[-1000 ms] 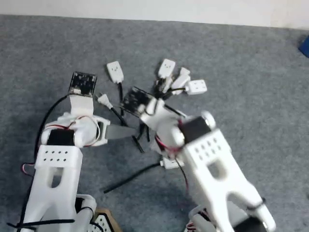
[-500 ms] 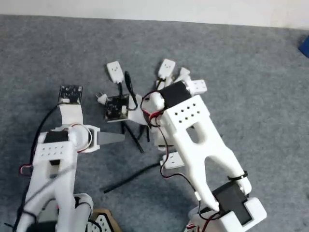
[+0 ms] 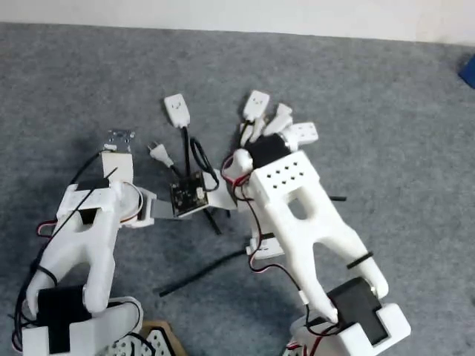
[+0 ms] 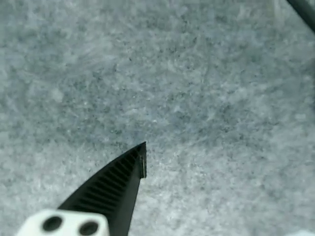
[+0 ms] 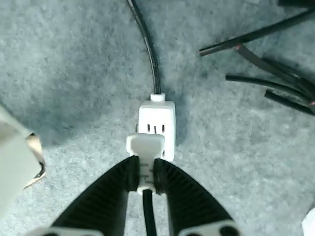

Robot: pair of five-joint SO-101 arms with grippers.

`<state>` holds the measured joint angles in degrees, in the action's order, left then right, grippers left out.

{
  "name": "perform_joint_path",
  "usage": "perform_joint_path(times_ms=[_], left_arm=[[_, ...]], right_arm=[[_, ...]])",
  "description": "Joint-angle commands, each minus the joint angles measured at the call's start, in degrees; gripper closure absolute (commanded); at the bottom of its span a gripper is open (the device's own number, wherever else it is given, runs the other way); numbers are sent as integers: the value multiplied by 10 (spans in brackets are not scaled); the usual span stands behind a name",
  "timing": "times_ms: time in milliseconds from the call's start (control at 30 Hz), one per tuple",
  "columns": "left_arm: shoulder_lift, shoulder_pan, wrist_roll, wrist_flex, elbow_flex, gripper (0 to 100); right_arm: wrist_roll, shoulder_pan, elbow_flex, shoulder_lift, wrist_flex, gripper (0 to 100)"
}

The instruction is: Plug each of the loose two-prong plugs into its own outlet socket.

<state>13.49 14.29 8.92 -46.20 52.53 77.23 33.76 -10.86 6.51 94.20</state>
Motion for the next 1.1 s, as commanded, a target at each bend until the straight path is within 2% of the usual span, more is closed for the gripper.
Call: perform_joint_path(times_ms=[0,400,1067], left_arm=[[4,-4,11,-7,-21,430],[4,-6,12,-7,-21,430],[4,-6,12,-8,-21,430]], right_arm=[[11,-8,-33,5,-38,991],[13,-48,-65,5,-84,991],[24,-49,-66,4,-84,991]])
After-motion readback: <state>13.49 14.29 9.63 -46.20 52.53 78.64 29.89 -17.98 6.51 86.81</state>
